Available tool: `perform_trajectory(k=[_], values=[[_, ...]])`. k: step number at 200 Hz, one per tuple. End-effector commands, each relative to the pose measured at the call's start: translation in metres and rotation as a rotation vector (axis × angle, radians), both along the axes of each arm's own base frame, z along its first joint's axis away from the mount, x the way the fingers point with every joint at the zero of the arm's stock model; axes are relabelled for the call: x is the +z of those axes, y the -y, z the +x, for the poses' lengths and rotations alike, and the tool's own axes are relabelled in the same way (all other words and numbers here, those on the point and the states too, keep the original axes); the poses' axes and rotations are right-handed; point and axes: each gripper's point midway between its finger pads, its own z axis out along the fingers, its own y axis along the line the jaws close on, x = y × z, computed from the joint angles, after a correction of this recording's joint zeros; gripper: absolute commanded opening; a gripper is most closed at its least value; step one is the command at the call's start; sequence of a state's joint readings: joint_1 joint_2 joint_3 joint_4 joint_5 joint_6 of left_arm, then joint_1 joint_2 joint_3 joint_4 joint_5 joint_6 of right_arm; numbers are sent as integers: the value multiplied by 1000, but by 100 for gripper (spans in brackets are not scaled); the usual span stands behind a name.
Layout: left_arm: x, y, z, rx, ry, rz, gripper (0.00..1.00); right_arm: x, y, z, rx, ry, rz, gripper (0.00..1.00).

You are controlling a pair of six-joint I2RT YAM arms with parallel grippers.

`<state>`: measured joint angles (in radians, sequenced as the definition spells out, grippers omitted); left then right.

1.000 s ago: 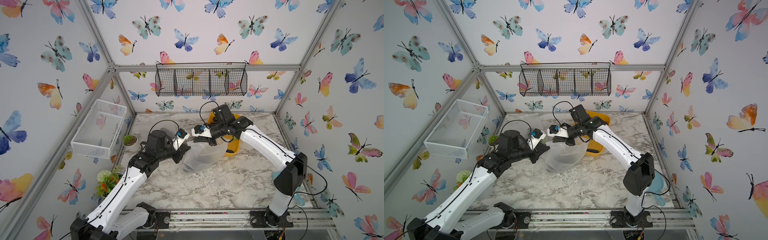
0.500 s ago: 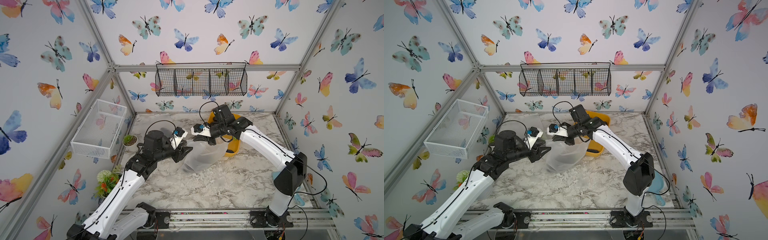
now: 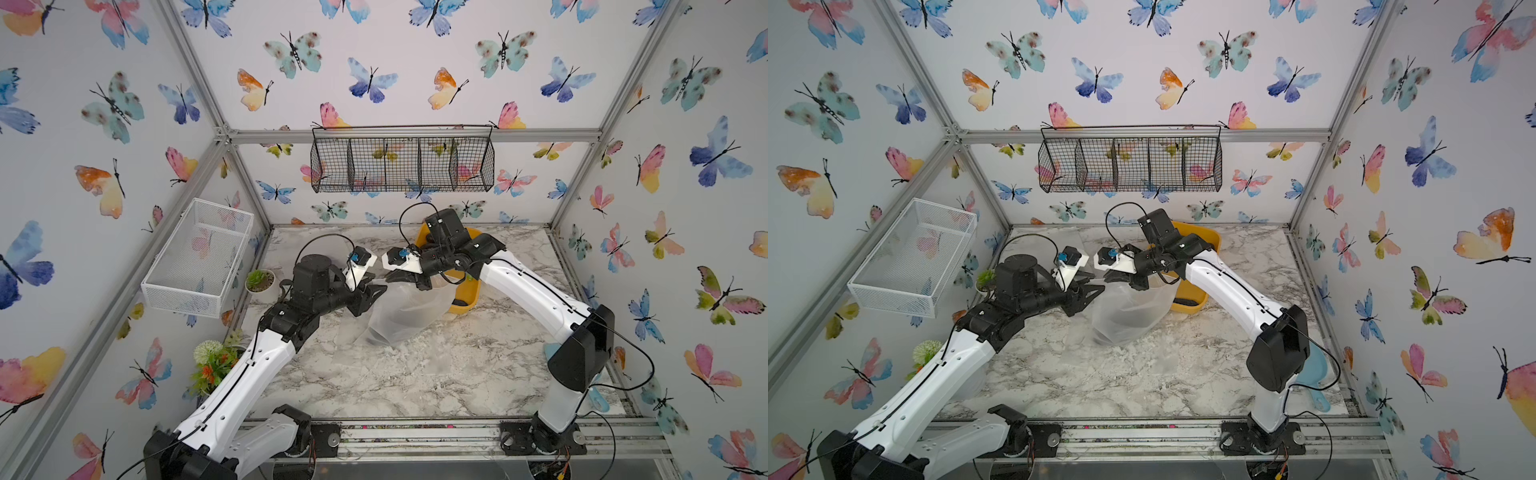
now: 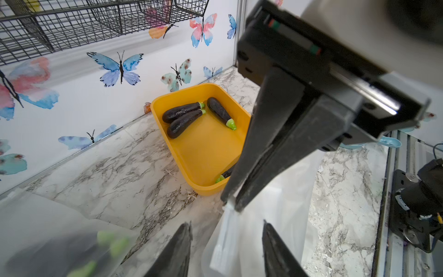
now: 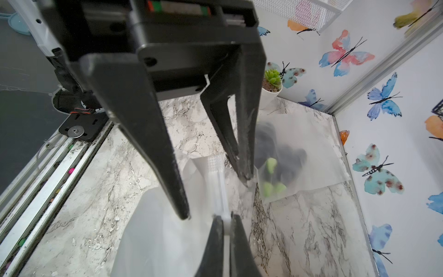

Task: Place the eggplant in a zip-top bag and seal the zipper
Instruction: Zip the zipper on the zipper food storage bag.

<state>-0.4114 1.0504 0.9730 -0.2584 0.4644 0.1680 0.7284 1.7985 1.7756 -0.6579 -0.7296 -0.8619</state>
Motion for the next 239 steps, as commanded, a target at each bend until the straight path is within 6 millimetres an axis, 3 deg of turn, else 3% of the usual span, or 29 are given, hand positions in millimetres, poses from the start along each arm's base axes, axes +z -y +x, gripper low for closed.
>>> perform_trajectory(k=[1,54,82,108,151,209,239], values=[[19,-13,11,65,34,-44,50,7,2,-9,13,4,13,4],[20,6,-9,-109,5,-110,48,12,-1,-10,21,-1,41,4],[18,12,-18,-168,-16,-125,36,15,-2,-9,22,-1,50,4],[13,14,-20,-188,-36,-121,16,21,-3,-7,11,13,74,4],[13,11,-18,-162,-24,-105,0,28,-3,-2,-17,41,90,4],[39,-22,3,88,105,-75,0,22,12,18,-131,105,7,4],[39,-29,9,134,111,-63,0,24,18,25,-167,106,-3,4]])
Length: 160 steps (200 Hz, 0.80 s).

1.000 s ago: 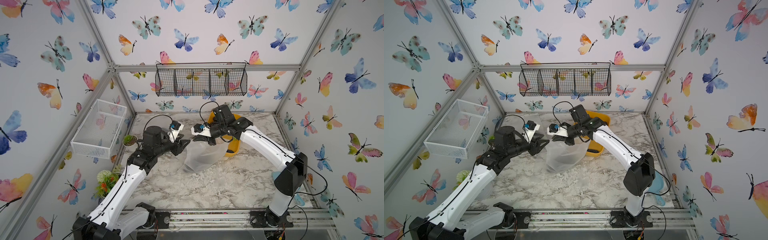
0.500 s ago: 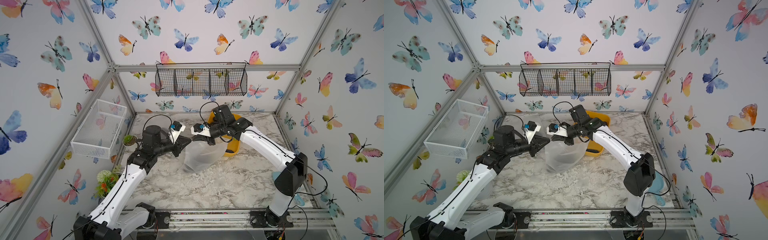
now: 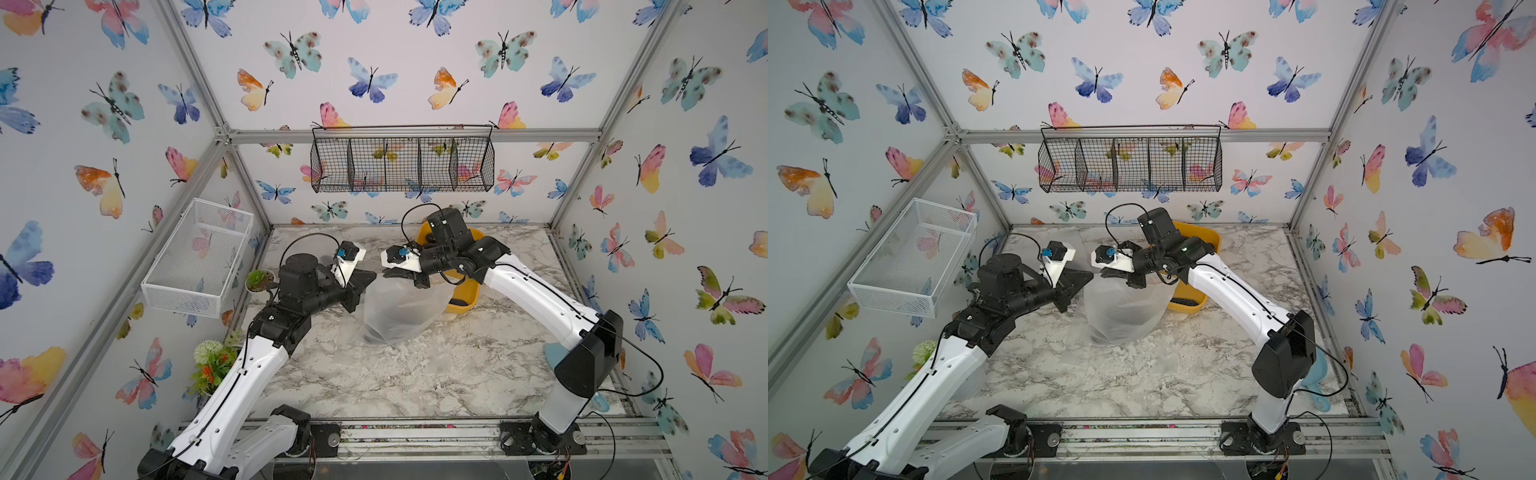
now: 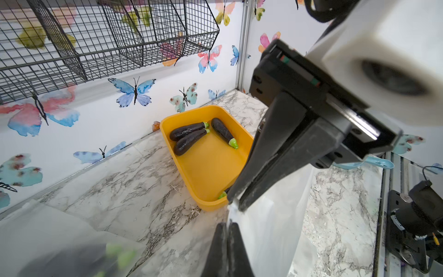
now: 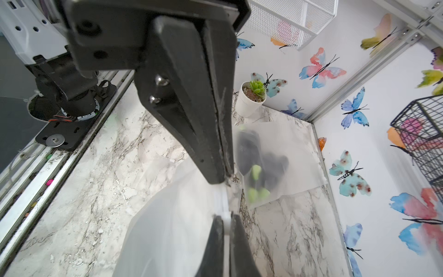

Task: Place the eggplant in a zip-top bag and seal the zipper
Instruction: Zip the zipper on the zipper food storage bag.

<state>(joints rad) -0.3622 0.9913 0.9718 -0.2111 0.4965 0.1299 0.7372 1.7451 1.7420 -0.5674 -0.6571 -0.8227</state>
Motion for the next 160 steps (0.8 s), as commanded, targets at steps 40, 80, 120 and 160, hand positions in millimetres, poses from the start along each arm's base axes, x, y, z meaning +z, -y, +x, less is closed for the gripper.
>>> perform_trajectory(k=[40,80,120,160], values=[[11,-39,30,247,45,-6,0,-5,35,38,-198,-11,-71,4],[13,-70,53,444,54,-18,0,-5,59,61,-315,-56,-41,4],[11,-80,63,511,56,-24,0,-8,98,89,-448,-109,-8,4],[5,-79,60,498,54,-26,0,-16,119,96,-501,-125,-10,4]])
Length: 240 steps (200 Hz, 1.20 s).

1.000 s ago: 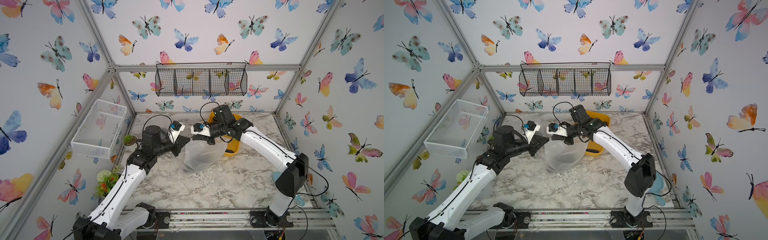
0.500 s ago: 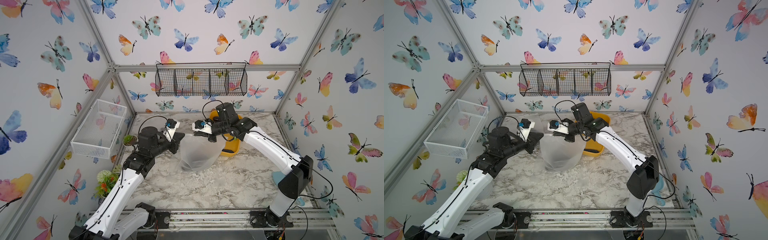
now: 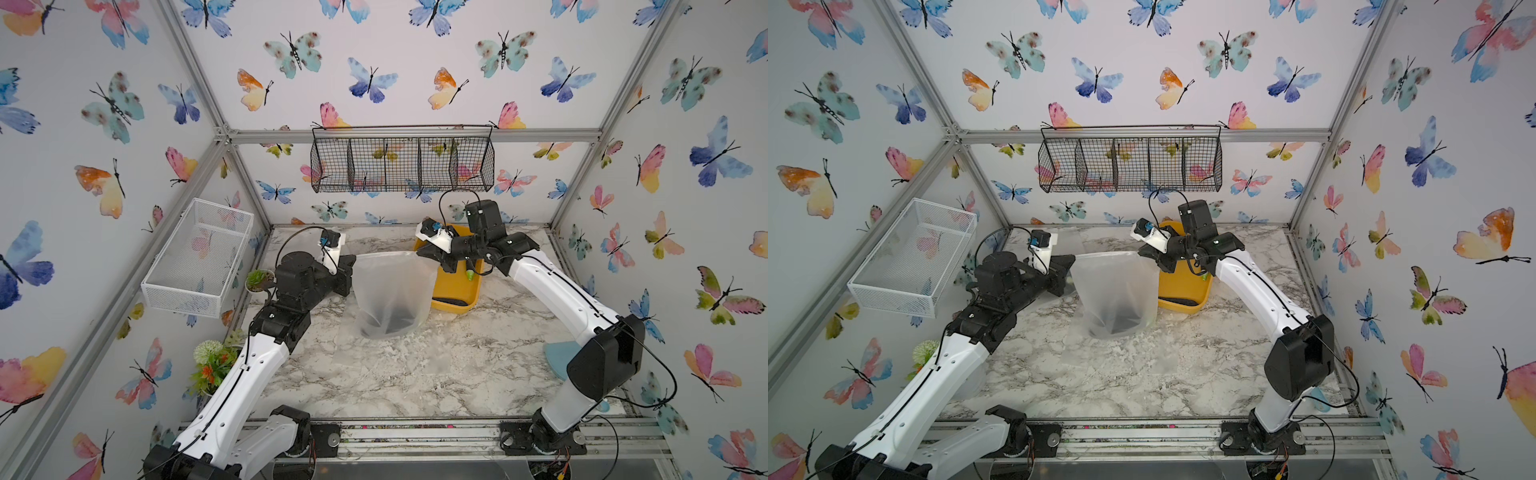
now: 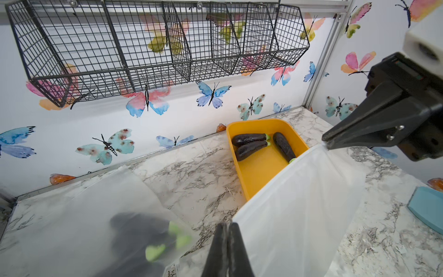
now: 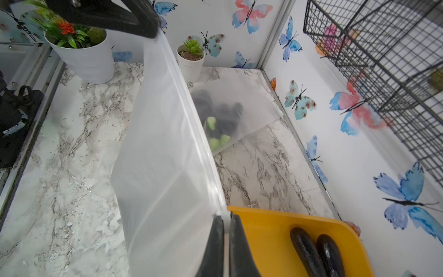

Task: Place the eggplant in a zip-top bag and seal the zipper
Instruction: Zip the zipper on the zipper food storage bag, then place the zipper food storage bag at the center of the board.

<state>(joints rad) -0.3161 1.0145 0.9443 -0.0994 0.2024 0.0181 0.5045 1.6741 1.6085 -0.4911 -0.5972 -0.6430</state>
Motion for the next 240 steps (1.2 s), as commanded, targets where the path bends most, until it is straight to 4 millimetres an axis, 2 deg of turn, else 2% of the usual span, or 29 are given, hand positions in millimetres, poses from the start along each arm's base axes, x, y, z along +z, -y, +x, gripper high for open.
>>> perform_trajectory(k=[1,38,70,82,96,109,127,148,169,213,226,240], values=[[5,-29,10,142,37,6,0,-2,32,15,-133,-10,-30,4],[6,-33,9,157,41,14,0,0,50,21,-171,-6,-30,4],[8,-25,6,113,49,7,0,2,48,21,-163,-15,-5,6],[8,-16,2,51,58,7,0,14,40,26,-162,-18,68,14],[8,2,-8,-70,71,8,0,36,24,20,-74,-10,151,31],[11,18,-19,-178,82,6,0,55,15,15,-7,16,195,37],[18,42,-42,-318,121,33,0,59,10,4,69,43,186,43],[21,70,-73,-488,159,64,0,46,9,-8,142,34,137,49],[25,85,-95,-592,163,76,0,31,11,-12,174,13,89,51],[20,79,-102,-579,152,112,0,-15,25,-25,213,-74,-67,53],[18,78,-104,-582,146,119,0,-23,27,-30,229,-96,-77,54],[15,77,-103,-574,139,125,0,-22,24,-37,261,-110,-53,54]])
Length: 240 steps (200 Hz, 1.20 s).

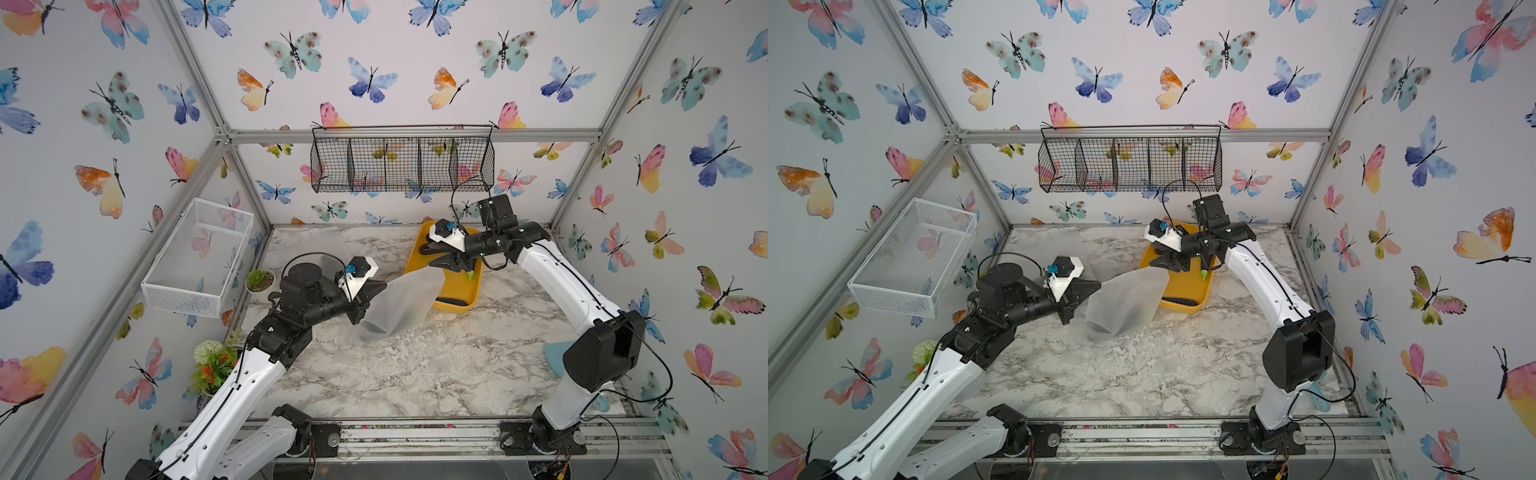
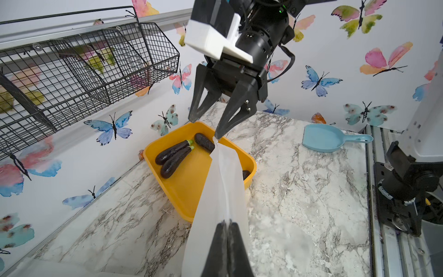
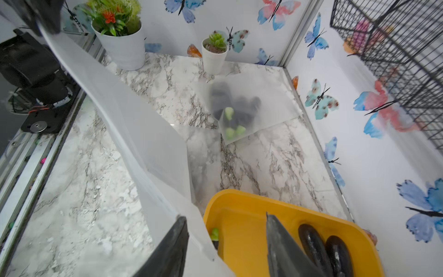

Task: Place the eggplant in a zip-top bag and seal the zipper
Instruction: Place the zipper food storage bag at the center of the board.

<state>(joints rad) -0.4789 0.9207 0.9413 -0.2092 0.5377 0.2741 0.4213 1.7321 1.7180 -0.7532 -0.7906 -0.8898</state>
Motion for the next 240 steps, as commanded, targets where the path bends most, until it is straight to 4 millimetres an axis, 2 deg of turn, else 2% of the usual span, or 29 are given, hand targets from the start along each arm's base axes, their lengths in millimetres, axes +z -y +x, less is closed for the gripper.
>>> perform_trajectory(k=[1,26,62,102,161,176,196,240], values=[[6,-1,-9,-27,17,17,0,-15,3,-22,75,-67,-25,54],[5,-3,-9,-21,13,24,0,-18,1,-25,99,-82,-14,52],[4,-6,-10,-4,18,27,0,-33,0,-13,81,-104,-51,51],[6,-11,-10,21,30,29,0,-34,-2,-5,74,-86,-53,51],[0,-11,-7,35,18,41,0,-18,-3,-15,113,-70,-20,42],[0,-11,-6,36,18,40,0,-20,-3,-14,108,-70,-28,37],[-1,-11,-5,35,18,40,0,-25,-2,-13,109,-88,-44,27],[-2,-15,1,80,18,50,0,-23,-1,-9,89,-67,-46,24]])
